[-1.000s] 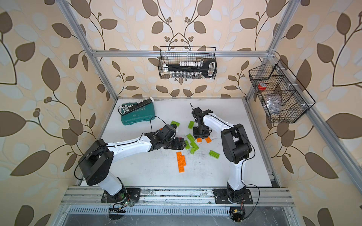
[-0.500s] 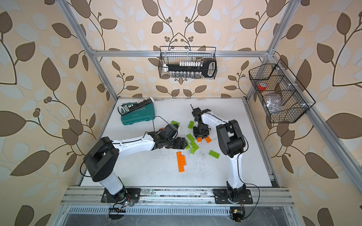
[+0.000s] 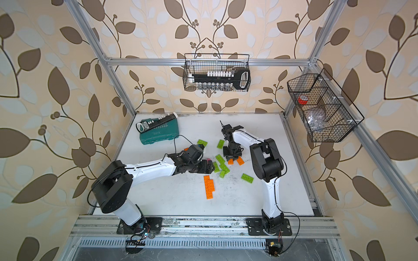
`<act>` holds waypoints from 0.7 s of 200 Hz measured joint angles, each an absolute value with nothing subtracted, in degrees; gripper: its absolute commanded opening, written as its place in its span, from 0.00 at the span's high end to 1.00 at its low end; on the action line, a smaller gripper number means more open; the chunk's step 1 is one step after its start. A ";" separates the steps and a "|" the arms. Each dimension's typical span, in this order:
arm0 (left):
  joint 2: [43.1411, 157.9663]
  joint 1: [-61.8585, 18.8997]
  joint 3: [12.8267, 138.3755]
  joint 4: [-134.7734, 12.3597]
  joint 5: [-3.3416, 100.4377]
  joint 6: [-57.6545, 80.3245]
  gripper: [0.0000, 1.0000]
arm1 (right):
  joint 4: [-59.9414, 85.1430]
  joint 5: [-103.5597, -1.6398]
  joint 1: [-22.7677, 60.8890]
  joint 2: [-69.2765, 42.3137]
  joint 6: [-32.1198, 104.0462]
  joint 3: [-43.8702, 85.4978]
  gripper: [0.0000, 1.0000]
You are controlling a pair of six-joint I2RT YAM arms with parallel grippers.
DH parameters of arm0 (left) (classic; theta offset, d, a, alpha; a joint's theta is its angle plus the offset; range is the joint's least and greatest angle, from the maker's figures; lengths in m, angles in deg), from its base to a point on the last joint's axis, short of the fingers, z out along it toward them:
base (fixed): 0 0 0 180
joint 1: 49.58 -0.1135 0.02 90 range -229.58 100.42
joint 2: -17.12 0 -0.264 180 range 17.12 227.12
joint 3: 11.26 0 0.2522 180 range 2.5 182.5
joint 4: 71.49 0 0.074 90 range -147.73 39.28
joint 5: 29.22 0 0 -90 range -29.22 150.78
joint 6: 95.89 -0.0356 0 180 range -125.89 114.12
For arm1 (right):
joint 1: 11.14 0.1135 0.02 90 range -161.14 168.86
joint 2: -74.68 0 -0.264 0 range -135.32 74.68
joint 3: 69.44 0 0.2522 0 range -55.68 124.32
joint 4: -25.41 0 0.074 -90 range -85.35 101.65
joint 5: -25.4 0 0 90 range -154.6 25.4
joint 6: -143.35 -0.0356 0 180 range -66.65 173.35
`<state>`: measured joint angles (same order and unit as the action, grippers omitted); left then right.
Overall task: Assemble a small pinwheel with lego
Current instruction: Pick up the lego brick from the center of the board, then place the lego brick at the center of the board.
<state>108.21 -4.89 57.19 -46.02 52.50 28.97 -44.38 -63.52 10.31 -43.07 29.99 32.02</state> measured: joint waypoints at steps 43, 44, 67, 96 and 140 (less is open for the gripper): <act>94.38 0.46 49.98 -42.48 56.57 29.42 0.09 | -43.75 -66.01 14.86 -23.75 23.70 19.08 0.79; 94.16 0.70 49.89 -42.44 56.66 29.49 0.09 | -43.72 -66.10 15.08 -23.38 23.46 18.82 0.79; 90.25 7.30 46.90 -41.47 59.91 31.81 0.10 | -42.96 -67.32 22.57 -13.08 16.64 9.71 0.79; 90.33 14.80 44.69 -41.41 63.54 35.00 0.09 | -41.74 -67.80 32.01 -5.52 4.53 -2.29 0.79; 95.32 18.34 44.67 -44.10 65.66 38.10 0.09 | -37.78 -68.74 37.61 -4.14 -9.85 -10.79 0.80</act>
<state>95.32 18.34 44.67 -44.10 65.66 38.10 -37.78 -68.74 37.61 -4.14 -9.85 -10.79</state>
